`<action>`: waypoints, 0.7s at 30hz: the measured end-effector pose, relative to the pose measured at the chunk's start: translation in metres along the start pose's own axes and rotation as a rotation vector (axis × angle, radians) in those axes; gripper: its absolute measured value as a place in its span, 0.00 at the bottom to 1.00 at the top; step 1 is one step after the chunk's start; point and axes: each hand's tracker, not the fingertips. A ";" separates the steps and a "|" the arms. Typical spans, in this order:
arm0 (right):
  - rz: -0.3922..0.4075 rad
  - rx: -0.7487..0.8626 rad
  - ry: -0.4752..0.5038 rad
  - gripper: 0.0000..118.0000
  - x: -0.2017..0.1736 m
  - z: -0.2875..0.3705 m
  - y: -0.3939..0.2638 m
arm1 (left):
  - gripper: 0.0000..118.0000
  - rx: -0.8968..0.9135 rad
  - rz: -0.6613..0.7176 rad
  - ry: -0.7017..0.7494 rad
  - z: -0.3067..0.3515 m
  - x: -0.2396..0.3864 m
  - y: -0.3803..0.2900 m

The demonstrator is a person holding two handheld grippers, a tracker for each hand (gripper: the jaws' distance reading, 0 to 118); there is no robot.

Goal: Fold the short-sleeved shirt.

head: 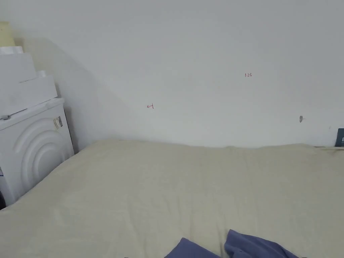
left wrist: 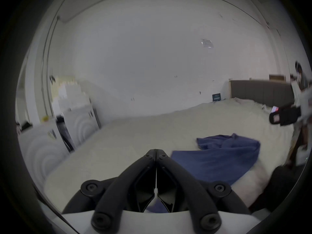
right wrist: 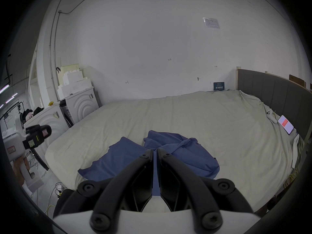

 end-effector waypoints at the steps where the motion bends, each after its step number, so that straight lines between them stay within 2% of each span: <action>1: -0.003 0.000 0.002 0.03 0.000 0.000 0.000 | 0.00 0.006 0.081 -0.017 0.001 -0.003 -0.001; 3: -0.002 0.001 0.000 0.03 0.000 0.000 -0.001 | 0.00 0.006 0.153 -0.039 0.000 -0.009 0.000; 6: 0.023 -0.006 -0.011 0.03 -0.002 -0.001 -0.002 | 0.00 -0.030 0.105 0.008 -0.010 -0.005 0.003; 12: 0.029 -0.003 -0.007 0.03 -0.002 -0.003 -0.002 | 0.00 -0.075 0.136 -0.037 -0.029 -0.007 0.003; 16: 0.018 -0.014 -0.009 0.03 0.003 -0.007 -0.005 | 0.02 -0.155 0.166 -0.100 -0.067 -0.009 0.002; 17: 0.016 -0.021 -0.011 0.03 0.004 -0.008 -0.006 | 0.07 -0.183 0.160 -0.117 -0.081 -0.009 0.002; 18: 0.015 -0.029 -0.015 0.03 0.007 -0.009 -0.008 | 0.17 -0.211 0.139 -0.126 -0.099 -0.007 0.003; 19: 0.014 -0.036 -0.021 0.03 0.010 -0.011 -0.011 | 0.36 -0.231 0.114 -0.115 -0.118 -0.004 0.004; 20: 0.010 -0.044 -0.028 0.03 0.012 -0.013 -0.013 | 0.50 -0.240 0.097 -0.126 -0.135 -0.002 0.004; 21: 0.004 -0.055 -0.036 0.03 0.016 -0.015 -0.016 | 0.56 -0.261 0.084 -0.148 -0.157 0.001 0.003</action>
